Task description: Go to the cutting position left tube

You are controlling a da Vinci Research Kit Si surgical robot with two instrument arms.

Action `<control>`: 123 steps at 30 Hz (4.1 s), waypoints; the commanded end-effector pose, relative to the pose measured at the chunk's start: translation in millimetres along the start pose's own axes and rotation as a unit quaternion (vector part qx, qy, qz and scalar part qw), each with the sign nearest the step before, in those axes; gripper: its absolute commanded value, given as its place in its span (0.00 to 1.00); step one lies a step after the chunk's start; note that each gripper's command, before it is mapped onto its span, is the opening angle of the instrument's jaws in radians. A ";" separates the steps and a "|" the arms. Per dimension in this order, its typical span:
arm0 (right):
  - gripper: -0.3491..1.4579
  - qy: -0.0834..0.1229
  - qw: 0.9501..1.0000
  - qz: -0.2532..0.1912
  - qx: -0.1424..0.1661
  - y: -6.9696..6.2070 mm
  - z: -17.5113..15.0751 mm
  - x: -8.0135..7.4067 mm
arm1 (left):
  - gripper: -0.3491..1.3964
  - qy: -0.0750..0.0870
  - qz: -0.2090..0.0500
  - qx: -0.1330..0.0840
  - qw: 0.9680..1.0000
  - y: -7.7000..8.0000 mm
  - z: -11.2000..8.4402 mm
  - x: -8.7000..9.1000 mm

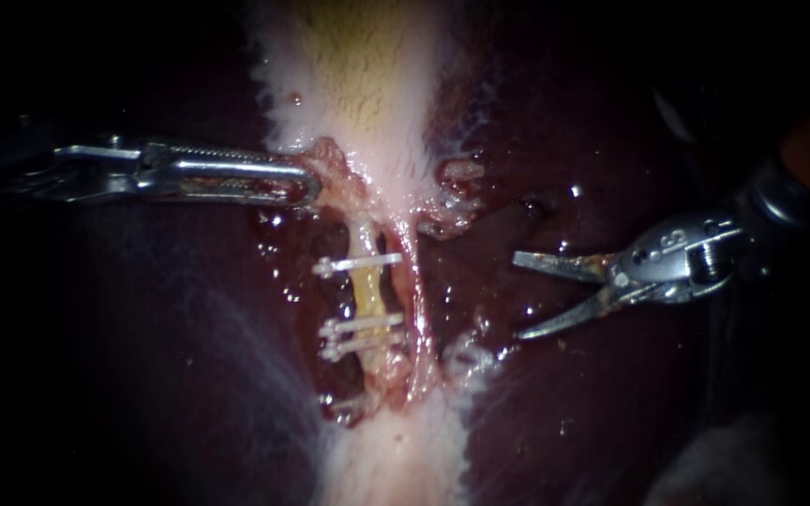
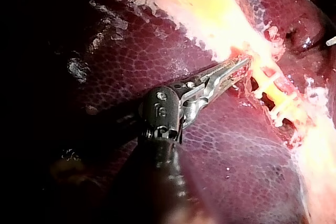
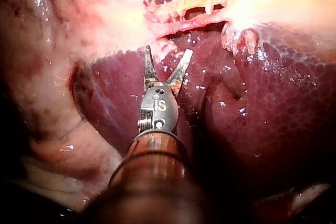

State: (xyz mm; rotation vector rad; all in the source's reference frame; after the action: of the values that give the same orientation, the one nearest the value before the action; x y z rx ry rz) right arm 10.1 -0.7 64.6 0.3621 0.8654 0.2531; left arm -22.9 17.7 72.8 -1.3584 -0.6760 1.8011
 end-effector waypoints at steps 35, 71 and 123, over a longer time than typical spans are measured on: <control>0.98 0.018 0.994 0.023 0.105 -2.9 12.2 5.0 | 0.00 0.015 -0.003 0.003 1.000 6.5 -6.3 4.3; 0.91 0.054 0.978 -0.005 0.203 -0.2 17.8 3.2 | 0.00 0.015 -0.002 0.001 1.000 6.6 -5.5 4.1; 0.96 0.114 0.965 0.046 0.232 -5.1 18.4 12.3 | 0.00 0.015 -0.001 0.000 1.000 6.0 -5.4 3.9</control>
State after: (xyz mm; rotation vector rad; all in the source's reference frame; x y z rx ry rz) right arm 32.4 -4.7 64.8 0.8246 1.1366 0.1774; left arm -19.9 17.3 64.4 -1.3800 -0.6618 1.7757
